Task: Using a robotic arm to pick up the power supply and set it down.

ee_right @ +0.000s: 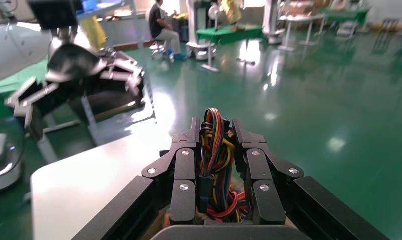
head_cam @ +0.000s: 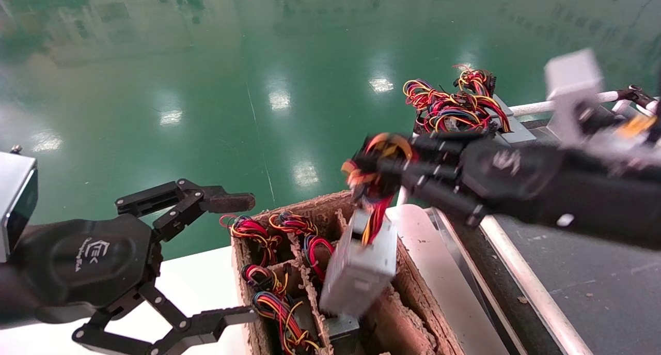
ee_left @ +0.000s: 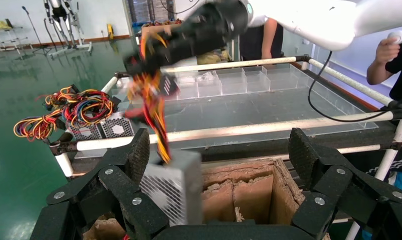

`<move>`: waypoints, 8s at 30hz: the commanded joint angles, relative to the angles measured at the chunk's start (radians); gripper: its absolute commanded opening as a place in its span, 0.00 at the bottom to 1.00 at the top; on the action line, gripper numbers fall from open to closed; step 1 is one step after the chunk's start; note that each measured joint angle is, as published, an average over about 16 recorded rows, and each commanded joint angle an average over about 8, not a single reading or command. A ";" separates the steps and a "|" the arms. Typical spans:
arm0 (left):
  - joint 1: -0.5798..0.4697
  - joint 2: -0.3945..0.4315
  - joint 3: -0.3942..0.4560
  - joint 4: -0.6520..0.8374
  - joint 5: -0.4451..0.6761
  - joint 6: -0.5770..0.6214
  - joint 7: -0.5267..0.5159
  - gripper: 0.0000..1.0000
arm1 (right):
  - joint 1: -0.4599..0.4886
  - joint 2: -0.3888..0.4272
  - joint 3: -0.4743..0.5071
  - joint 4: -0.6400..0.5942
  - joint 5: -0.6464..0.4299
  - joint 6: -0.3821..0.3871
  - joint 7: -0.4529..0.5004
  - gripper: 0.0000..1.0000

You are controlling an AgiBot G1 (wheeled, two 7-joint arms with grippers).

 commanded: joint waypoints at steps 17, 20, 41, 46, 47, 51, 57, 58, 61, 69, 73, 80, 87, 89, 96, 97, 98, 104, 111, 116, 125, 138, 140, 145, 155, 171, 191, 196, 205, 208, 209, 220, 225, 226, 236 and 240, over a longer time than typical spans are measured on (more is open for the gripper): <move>0.000 0.000 0.001 0.000 -0.001 0.000 0.000 1.00 | 0.184 0.097 0.062 -0.263 -0.036 -0.013 -0.090 0.00; 0.000 0.000 0.001 0.000 -0.001 0.000 0.000 1.00 | 0.204 0.122 0.064 -0.324 -0.053 -0.024 -0.114 0.00; 0.000 -0.001 0.002 0.000 -0.001 -0.001 0.001 1.00 | 0.288 0.252 0.034 -0.652 -0.186 -0.120 -0.343 0.00; 0.000 -0.001 0.002 0.000 -0.001 -0.001 0.001 1.00 | 0.317 0.243 0.019 -0.719 -0.221 -0.115 -0.393 0.00; 0.000 -0.001 0.002 0.000 -0.001 -0.001 0.001 1.00 | 0.326 0.238 0.014 -0.731 -0.231 -0.112 -0.403 0.00; 0.000 -0.001 0.002 0.000 -0.001 -0.001 0.001 1.00 | 0.369 0.211 -0.007 -0.776 -0.275 -0.087 -0.443 0.00; -0.001 -0.001 0.002 0.000 -0.002 -0.001 0.001 1.00 | 0.431 0.164 -0.036 -0.839 -0.334 -0.035 -0.507 0.00; -0.001 -0.001 0.002 0.000 -0.002 -0.001 0.001 1.00 | 0.440 0.157 -0.039 -0.850 -0.341 -0.029 -0.515 0.00; -0.001 -0.001 0.003 0.000 -0.002 -0.001 0.001 1.00 | 0.466 0.137 -0.047 -0.885 -0.358 -0.014 -0.532 0.00; -0.001 -0.001 0.003 0.000 -0.002 -0.001 0.001 1.00 | 0.532 0.088 -0.066 -0.969 -0.391 0.020 -0.560 0.00; -0.001 -0.001 0.003 0.000 -0.002 -0.001 0.001 1.00 | 0.559 0.065 -0.078 -1.003 -0.411 0.043 -0.574 0.00; -0.001 -0.001 0.003 0.000 -0.002 -0.001 0.002 1.00 | 0.595 0.037 -0.094 -1.054 -0.438 0.083 -0.598 0.00; -0.001 -0.001 0.004 0.000 -0.002 -0.002 0.002 1.00 | 0.620 0.013 -0.103 -1.088 -0.453 0.109 -0.623 0.00; -0.001 -0.001 0.004 0.000 -0.002 -0.002 0.002 1.00 | 0.625 0.003 -0.106 -1.094 -0.459 0.118 -0.631 0.00; -0.001 -0.002 0.004 0.000 -0.003 -0.002 0.002 1.00 | 0.647 -0.035 -0.117 -1.115 -0.475 0.169 -0.646 0.00; -0.001 -0.002 0.004 0.000 -0.003 -0.002 0.002 1.00 | 0.651 -0.040 -0.119 -1.119 -0.479 0.178 -0.646 0.00; -0.001 -0.002 0.004 0.000 -0.003 -0.002 0.002 1.00 | 0.654 -0.046 -0.122 -1.122 -0.483 0.187 -0.645 0.00; -0.001 -0.002 0.004 0.000 -0.003 -0.002 0.002 1.00 | 0.673 -0.075 -0.138 -1.145 -0.507 0.242 -0.629 0.00; -0.001 -0.002 0.004 0.000 -0.003 -0.002 0.002 1.00 | 0.686 -0.108 -0.143 -1.158 -0.514 0.310 -0.615 0.00; -0.001 -0.002 0.005 0.000 -0.003 -0.002 0.002 1.00 | 0.690 -0.139 -0.144 -1.162 -0.516 0.370 -0.610 0.00; -0.001 -0.002 0.005 0.000 -0.003 -0.002 0.002 1.00 | 0.693 -0.197 -0.148 -1.168 -0.521 0.451 -0.595 0.00; -0.001 -0.002 0.005 0.000 -0.004 -0.002 0.003 1.00 | 0.681 -0.293 -0.159 -1.172 -0.537 0.564 -0.586 0.00; -0.001 -0.002 0.006 0.000 -0.004 -0.002 0.003 1.00 | 0.677 -0.310 -0.162 -1.173 -0.542 0.587 -0.585 0.00; -0.001 -0.002 0.006 0.000 -0.004 -0.002 0.003 1.00 | 0.670 -0.344 -0.169 -1.173 -0.552 0.635 -0.585 0.00; -0.001 -0.002 0.006 0.000 -0.004 -0.003 0.003 1.00 | 0.669 -0.392 -0.176 -1.169 -0.562 0.705 -0.583 0.00; -0.002 -0.003 0.007 0.000 -0.005 -0.003 0.003 1.00 | 0.668 -0.435 -0.181 -1.166 -0.569 0.766 -0.587 0.36; -0.002 -0.003 0.007 0.000 -0.005 -0.003 0.004 1.00 | 0.648 -0.431 -0.164 -1.156 -0.546 0.781 -0.619 1.00; -0.002 -0.003 0.008 0.000 -0.005 -0.003 0.004 1.00 | 0.655 -0.420 -0.149 -1.153 -0.523 0.768 -0.614 1.00; -0.002 -0.003 0.008 0.000 -0.005 -0.003 0.004 1.00 | 0.703 -0.353 -0.057 -1.159 -0.390 0.615 -0.509 1.00; -0.002 -0.003 0.008 0.000 -0.005 -0.003 0.004 1.00 | 0.719 -0.325 -0.015 -1.170 -0.330 0.536 -0.448 1.00; -0.002 -0.003 0.008 0.000 -0.006 -0.003 0.004 1.00 | 0.724 -0.315 -0.002 -1.172 -0.310 0.511 -0.424 1.00; -0.002 -0.003 0.008 0.001 -0.006 -0.003 0.004 1.00 | 0.631 -0.237 0.042 -1.032 -0.202 0.368 -0.322 1.00; -0.002 -0.003 0.008 0.001 -0.006 -0.003 0.005 1.00 | 0.554 -0.202 0.043 -0.923 -0.169 0.319 -0.306 1.00; -0.002 -0.003 0.009 0.001 -0.006 -0.003 0.005 1.00 | 0.539 -0.195 0.043 -0.901 -0.162 0.309 -0.303 1.00; -0.002 -0.003 0.009 0.001 -0.006 -0.004 0.005 1.00 | 0.386 -0.125 0.044 -0.685 -0.095 0.211 -0.272 1.00; -0.002 -0.004 0.009 0.001 -0.006 -0.004 0.005 1.00 | 0.325 -0.096 0.044 -0.598 -0.068 0.172 -0.260 1.00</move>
